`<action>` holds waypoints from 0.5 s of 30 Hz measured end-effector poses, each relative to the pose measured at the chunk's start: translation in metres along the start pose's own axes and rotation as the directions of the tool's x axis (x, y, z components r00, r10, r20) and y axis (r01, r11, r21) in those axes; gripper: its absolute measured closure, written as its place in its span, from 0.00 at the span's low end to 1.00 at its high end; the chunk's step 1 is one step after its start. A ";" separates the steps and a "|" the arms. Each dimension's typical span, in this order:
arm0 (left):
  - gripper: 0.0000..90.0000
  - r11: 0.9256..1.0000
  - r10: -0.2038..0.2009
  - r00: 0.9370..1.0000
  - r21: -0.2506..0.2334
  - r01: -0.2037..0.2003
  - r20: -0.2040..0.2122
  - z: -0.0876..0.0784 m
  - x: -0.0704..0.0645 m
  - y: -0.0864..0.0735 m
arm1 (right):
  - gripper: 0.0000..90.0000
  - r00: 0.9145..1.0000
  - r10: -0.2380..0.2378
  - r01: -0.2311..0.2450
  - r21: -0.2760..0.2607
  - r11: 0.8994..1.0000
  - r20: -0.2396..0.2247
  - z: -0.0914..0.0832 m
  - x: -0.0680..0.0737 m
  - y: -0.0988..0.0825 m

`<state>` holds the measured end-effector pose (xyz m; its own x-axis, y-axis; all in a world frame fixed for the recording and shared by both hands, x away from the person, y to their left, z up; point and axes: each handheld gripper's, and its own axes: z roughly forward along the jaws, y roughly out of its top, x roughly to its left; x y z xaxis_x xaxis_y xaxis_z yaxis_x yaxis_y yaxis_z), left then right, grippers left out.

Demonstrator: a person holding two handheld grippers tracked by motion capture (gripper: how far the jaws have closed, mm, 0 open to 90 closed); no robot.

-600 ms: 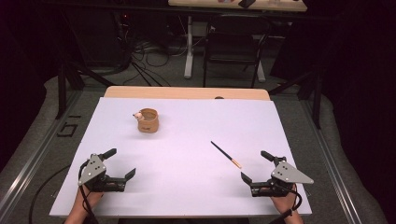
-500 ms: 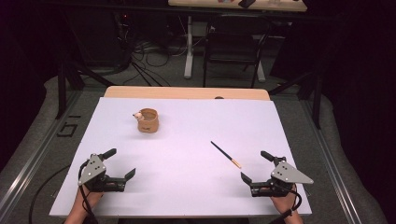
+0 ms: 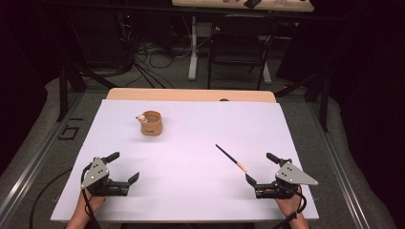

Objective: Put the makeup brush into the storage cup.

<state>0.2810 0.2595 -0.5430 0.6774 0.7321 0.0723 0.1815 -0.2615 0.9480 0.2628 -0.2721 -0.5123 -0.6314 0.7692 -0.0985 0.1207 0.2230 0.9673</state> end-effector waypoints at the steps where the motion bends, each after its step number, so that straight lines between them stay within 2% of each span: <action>1: 0.00 1.000 -0.001 1.000 0.002 0.001 0.000 0.000 0.000 0.000 | 0.00 1.000 -0.004 0.004 0.002 1.000 -0.002 0.002 0.000 0.000; 15: 0.00 1.000 -0.005 1.000 0.007 0.005 0.000 0.001 0.001 -0.001 | 0.00 1.000 -0.002 0.002 0.060 0.998 0.000 0.023 -0.007 0.003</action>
<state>0.2826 0.2596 -0.5439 0.6767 0.7332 0.0676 0.1900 -0.2626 0.9460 0.2853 -0.2627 -0.5146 -0.6317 0.7687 -0.1000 0.1652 0.2595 0.9515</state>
